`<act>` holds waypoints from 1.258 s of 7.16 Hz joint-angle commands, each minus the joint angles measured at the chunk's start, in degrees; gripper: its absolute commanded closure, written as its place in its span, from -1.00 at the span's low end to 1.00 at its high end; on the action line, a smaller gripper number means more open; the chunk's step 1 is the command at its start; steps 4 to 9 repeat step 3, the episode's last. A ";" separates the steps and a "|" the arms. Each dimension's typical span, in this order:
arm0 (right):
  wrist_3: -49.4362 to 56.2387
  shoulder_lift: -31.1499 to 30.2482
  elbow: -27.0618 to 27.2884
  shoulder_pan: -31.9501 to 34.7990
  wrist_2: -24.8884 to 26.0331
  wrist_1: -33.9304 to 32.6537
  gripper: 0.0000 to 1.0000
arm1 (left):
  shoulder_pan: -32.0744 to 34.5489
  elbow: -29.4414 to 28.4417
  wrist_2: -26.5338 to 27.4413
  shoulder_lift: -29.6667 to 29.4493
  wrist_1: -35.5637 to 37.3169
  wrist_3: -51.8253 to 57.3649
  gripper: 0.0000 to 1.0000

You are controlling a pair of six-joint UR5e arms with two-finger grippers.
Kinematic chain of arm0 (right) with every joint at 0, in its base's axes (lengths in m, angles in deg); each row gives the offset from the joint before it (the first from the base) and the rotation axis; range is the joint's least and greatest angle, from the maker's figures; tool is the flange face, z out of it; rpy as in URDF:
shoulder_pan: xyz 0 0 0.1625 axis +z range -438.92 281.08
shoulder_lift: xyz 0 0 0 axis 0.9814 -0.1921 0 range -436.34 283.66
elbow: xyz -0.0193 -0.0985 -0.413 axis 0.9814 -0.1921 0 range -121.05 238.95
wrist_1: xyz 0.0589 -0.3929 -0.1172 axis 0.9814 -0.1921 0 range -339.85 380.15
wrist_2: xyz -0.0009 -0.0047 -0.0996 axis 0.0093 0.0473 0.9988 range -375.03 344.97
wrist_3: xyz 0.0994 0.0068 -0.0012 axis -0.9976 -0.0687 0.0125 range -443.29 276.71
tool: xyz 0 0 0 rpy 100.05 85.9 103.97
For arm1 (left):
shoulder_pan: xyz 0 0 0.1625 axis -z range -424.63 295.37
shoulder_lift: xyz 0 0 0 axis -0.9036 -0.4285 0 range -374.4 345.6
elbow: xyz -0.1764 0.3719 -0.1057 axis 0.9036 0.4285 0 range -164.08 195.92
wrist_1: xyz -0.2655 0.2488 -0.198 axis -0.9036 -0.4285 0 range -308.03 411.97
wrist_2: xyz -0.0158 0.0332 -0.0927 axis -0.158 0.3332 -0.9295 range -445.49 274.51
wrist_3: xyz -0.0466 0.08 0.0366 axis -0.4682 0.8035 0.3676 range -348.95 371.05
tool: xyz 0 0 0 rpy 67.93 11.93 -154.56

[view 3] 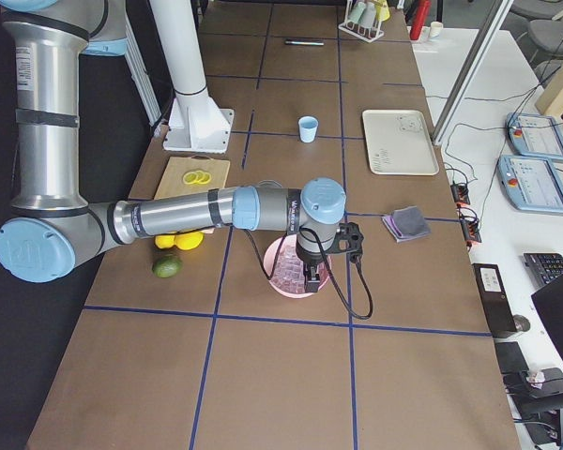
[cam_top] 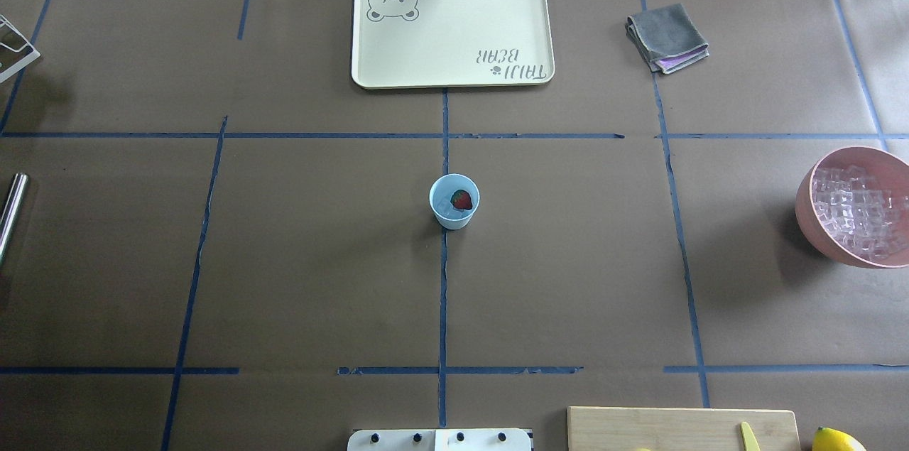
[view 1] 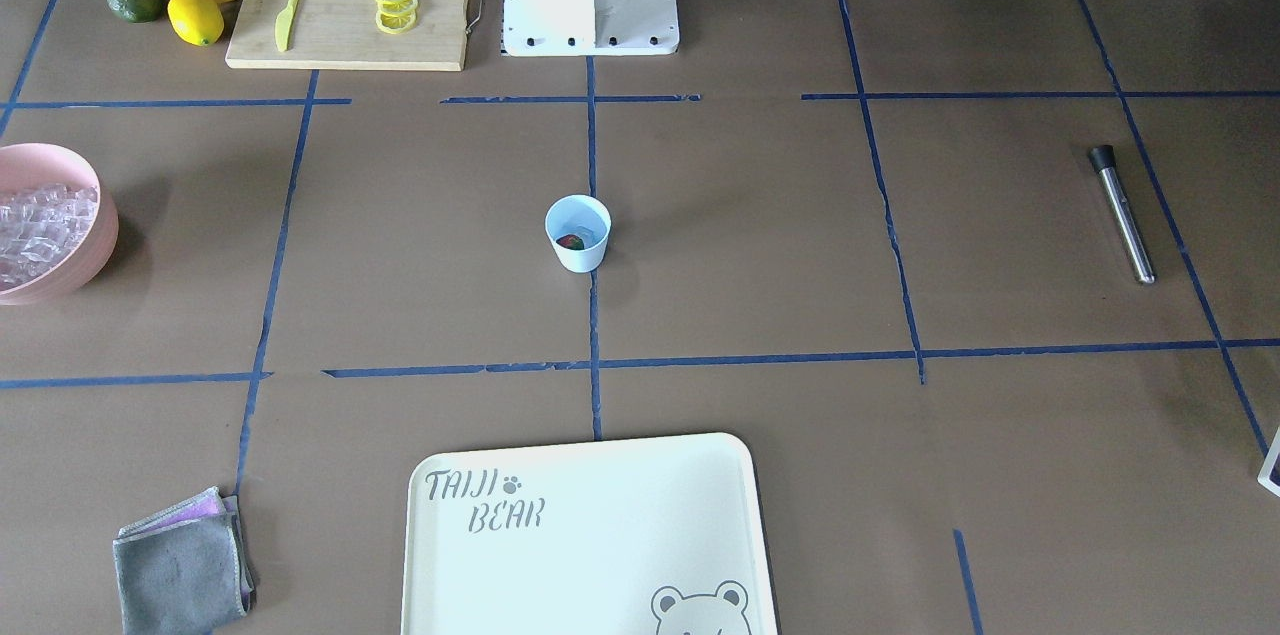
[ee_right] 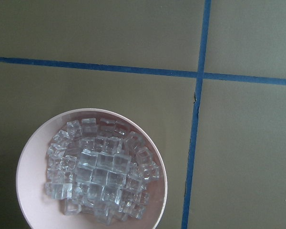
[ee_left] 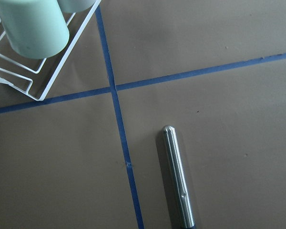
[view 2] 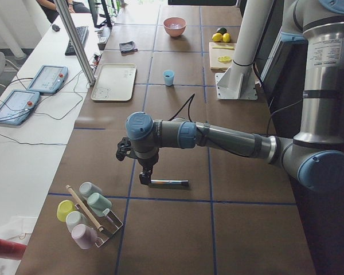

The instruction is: Mash ice and strawberries in cup

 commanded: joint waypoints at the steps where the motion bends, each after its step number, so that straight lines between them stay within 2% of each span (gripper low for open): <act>1: 0.03 0.05 1.32 0.16 0.31 -0.04 -1.00 | -0.10 0.42 0.28 -0.02 0.27 0.23 -1.00; 2: 0.03 -0.03 1.16 0.16 0.31 -0.04 -1.00 | -0.01 2.43 -0.07 0.85 0.36 0.31 -1.00; 9: 0.03 -0.03 1.68 0.16 0.31 -0.04 -1.00 | -0.10 2.53 -0.07 1.21 -0.08 0.32 -1.00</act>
